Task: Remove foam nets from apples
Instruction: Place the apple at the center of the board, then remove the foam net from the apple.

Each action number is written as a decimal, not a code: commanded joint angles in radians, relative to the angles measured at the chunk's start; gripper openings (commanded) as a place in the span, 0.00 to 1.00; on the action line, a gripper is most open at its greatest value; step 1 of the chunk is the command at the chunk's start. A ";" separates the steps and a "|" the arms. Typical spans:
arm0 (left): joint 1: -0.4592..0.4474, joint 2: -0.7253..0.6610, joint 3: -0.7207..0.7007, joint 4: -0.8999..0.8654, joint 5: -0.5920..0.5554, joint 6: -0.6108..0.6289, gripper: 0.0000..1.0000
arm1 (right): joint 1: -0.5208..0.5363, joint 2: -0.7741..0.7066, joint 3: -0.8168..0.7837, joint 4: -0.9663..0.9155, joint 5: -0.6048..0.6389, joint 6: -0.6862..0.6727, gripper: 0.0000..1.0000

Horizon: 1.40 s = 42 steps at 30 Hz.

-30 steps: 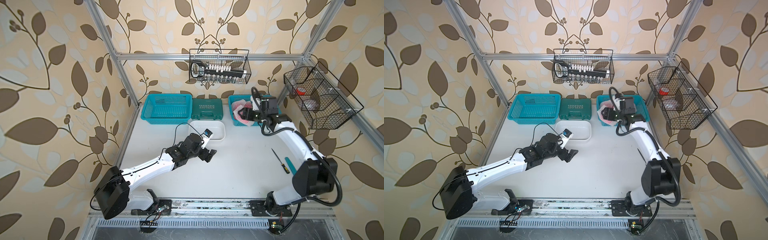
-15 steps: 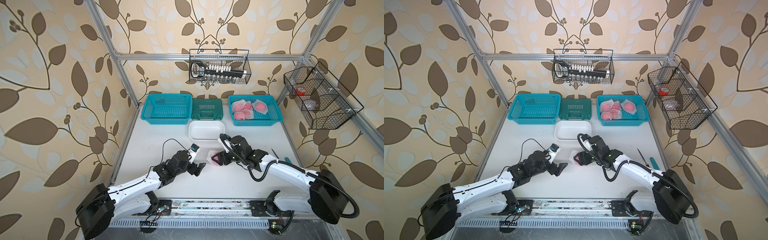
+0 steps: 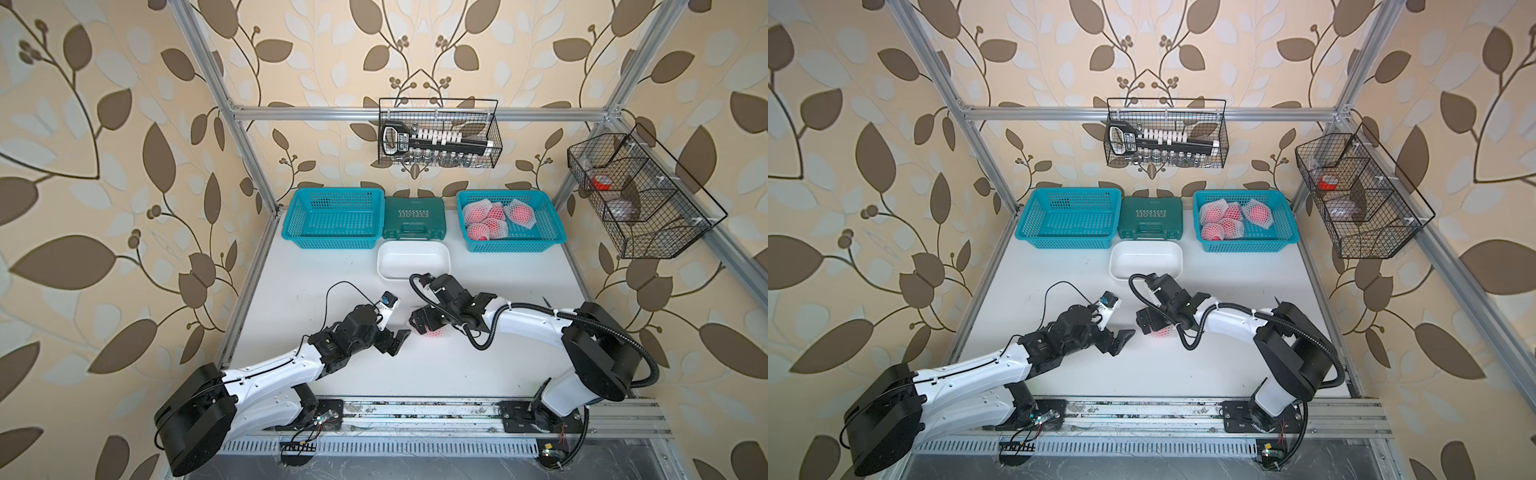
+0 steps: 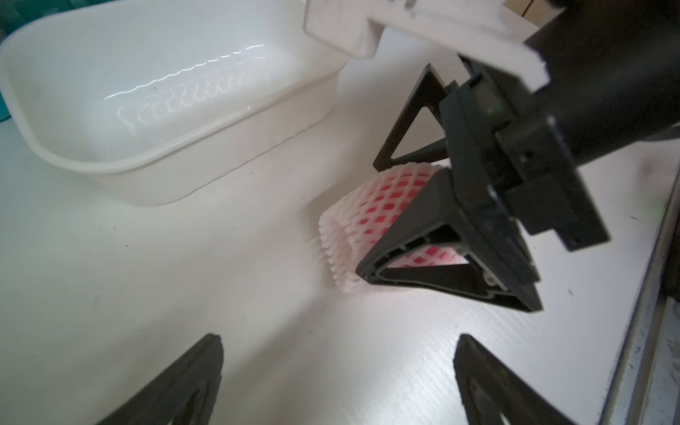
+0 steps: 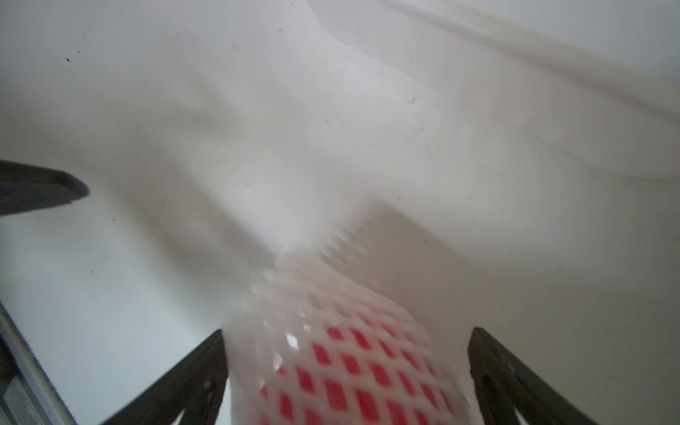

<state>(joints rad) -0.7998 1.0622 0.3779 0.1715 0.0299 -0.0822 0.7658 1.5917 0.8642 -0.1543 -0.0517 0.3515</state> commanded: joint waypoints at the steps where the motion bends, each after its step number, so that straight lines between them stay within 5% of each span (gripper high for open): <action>1: -0.007 0.010 0.047 0.031 0.033 0.013 0.99 | -0.001 -0.061 0.010 0.003 -0.007 0.007 1.00; 5: -0.007 0.005 0.066 0.014 0.044 0.035 0.99 | -0.070 -0.205 -0.062 0.056 -0.124 0.050 1.00; 11: -0.007 0.047 0.129 -0.042 0.100 0.071 0.99 | -0.416 -0.428 -0.372 0.273 -0.497 0.240 0.99; 14: -0.008 0.080 0.138 -0.016 0.119 0.083 0.99 | -0.487 -0.458 -0.466 0.317 -0.605 0.270 0.97; 33: -0.007 0.186 0.172 0.018 0.062 0.052 0.94 | -0.438 -0.134 -0.617 0.727 -0.761 0.400 0.68; 42: -0.007 0.158 0.153 0.002 0.045 0.047 0.95 | -0.417 -0.045 -0.619 0.872 -0.772 0.442 0.41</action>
<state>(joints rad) -0.7998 1.2556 0.5316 0.1539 0.0986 -0.0265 0.3443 1.5402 0.2535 0.6468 -0.8070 0.7864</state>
